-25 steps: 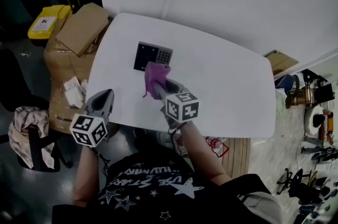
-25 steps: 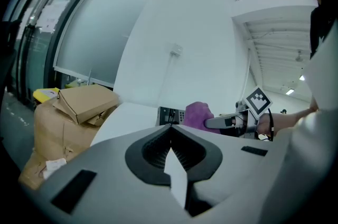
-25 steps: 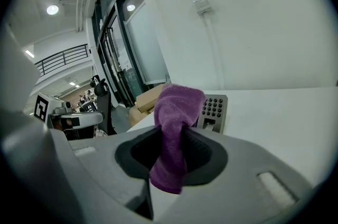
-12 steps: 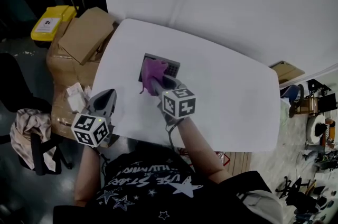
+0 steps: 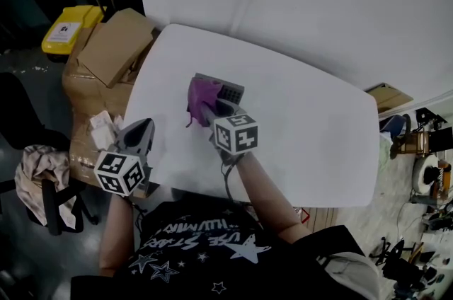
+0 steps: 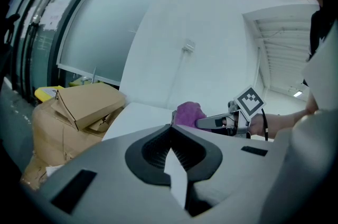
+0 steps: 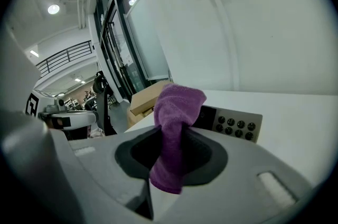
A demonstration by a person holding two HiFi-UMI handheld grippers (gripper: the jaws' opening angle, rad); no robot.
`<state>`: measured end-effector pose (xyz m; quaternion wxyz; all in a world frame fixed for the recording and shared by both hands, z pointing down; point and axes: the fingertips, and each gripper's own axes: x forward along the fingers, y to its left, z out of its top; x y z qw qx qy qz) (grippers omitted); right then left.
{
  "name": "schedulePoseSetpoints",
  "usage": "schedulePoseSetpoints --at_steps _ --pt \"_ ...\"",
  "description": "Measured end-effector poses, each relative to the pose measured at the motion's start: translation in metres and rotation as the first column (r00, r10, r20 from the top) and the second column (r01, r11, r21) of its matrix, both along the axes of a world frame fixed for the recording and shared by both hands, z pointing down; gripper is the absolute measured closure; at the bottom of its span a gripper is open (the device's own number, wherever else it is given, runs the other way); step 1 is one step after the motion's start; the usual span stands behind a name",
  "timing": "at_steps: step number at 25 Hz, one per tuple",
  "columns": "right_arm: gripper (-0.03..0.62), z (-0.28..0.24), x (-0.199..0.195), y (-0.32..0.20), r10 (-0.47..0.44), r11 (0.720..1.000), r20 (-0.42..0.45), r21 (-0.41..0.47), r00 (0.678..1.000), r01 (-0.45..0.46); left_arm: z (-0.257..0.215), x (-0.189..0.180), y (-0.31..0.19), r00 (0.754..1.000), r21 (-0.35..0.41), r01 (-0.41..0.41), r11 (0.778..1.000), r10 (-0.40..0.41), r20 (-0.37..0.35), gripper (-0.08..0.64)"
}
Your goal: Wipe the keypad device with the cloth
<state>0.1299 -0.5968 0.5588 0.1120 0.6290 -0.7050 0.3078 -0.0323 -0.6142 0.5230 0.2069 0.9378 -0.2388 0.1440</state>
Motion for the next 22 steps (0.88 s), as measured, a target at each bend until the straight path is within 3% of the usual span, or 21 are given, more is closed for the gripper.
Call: schedulePoseSetpoints --at_steps 22 --pt "0.494 0.007 0.067 0.050 0.168 0.986 -0.002 -0.019 0.986 -0.168 0.000 0.035 0.019 0.997 -0.001 -0.083 0.997 0.083 0.005 0.552"
